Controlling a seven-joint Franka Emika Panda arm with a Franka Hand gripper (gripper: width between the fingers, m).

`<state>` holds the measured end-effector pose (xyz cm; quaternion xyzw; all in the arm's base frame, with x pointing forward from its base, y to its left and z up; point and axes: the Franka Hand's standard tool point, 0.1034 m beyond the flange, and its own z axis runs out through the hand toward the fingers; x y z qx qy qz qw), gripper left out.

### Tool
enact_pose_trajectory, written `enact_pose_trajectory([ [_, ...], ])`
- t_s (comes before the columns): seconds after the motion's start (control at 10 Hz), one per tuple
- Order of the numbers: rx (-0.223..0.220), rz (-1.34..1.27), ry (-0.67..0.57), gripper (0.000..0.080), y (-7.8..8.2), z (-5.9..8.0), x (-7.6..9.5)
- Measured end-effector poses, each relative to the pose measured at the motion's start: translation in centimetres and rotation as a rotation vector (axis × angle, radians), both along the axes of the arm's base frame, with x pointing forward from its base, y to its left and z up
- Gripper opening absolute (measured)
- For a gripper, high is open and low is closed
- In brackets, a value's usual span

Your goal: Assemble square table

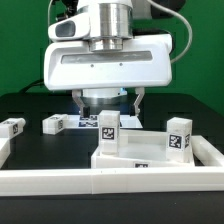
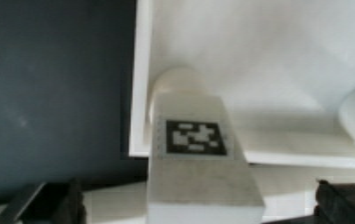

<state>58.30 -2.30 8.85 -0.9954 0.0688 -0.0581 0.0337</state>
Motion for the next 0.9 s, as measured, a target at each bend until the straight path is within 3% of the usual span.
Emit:
enact_pose_trajectory([
  [0.8,-0.004,-0.031,-0.004,0.0621,-0.57,-0.26,0.53],
  [0.9,-0.004,-0.031,-0.004,0.0449,-0.58,-0.26,0.53],
])
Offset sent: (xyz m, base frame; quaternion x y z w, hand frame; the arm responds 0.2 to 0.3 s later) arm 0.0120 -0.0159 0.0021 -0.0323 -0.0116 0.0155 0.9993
